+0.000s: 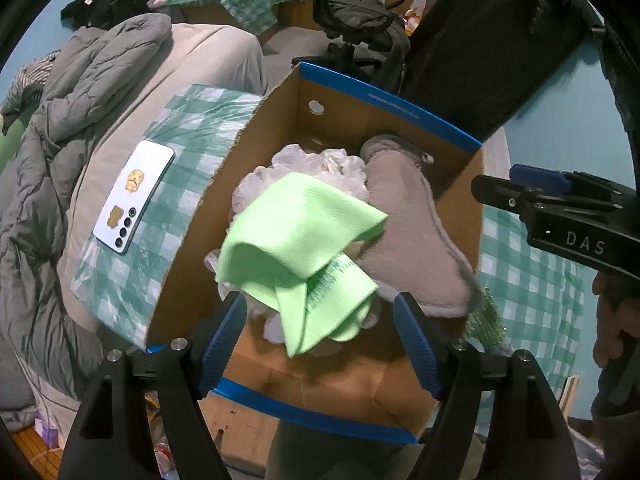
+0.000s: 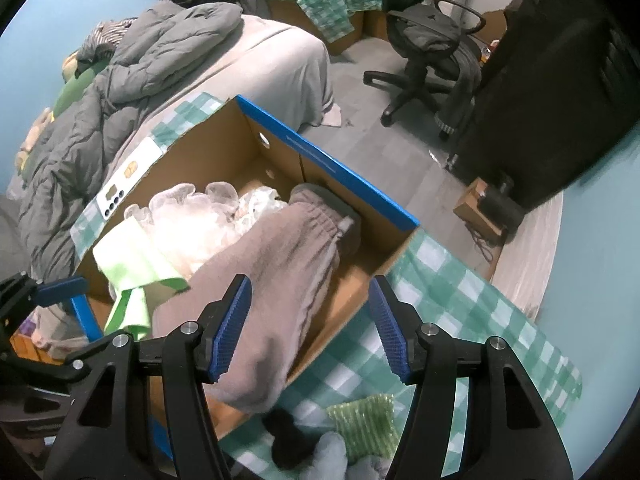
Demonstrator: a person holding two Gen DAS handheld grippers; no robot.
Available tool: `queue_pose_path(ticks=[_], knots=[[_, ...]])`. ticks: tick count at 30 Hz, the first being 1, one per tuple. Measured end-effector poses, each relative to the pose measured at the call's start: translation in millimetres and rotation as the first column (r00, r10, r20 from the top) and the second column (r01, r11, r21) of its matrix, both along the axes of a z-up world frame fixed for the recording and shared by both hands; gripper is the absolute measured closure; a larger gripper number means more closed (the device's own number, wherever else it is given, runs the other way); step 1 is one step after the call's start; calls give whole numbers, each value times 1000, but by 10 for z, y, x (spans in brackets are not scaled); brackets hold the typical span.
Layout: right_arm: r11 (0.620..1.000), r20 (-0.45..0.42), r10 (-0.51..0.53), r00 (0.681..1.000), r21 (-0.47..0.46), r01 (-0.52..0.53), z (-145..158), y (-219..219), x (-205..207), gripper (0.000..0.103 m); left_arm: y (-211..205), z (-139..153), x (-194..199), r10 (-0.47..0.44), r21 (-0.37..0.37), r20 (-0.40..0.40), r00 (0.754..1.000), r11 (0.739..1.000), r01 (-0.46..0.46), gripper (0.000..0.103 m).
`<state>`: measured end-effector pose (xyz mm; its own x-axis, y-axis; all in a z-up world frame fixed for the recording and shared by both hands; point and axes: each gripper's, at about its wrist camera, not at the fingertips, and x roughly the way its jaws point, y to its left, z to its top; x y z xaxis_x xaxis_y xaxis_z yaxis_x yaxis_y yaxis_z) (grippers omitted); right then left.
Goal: Organize soft objects
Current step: 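Open the right tool to drop the glove while the left tool releases the green cloth, then move the right tool to the grey sock while the left tool approaches the black sock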
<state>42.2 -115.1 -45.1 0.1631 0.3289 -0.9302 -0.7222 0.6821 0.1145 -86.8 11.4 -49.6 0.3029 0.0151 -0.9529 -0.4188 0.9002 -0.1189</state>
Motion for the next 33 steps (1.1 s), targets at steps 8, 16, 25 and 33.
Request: queue_pose_path(ticks=[8, 16, 25, 33], knots=[[1000, -16, -27, 1000, -2, 27, 17, -281, -61, 42, -247, 86, 2, -46, 26, 5, 999, 999, 46, 26], [996, -32, -88, 996, 4, 88, 52, -628, -39, 42, -519, 110, 60, -100, 15, 6, 995, 995, 100, 26], [987, -37, -161, 986, 4, 161, 86, -1031, -6, 41, -818, 112, 186, -169, 17, 9, 986, 986, 168, 26], [976, -51, -218, 975, -10, 217, 35, -1409, -1, 41, -1110, 67, 271, -226, 2, 4, 974, 974, 226, 26]])
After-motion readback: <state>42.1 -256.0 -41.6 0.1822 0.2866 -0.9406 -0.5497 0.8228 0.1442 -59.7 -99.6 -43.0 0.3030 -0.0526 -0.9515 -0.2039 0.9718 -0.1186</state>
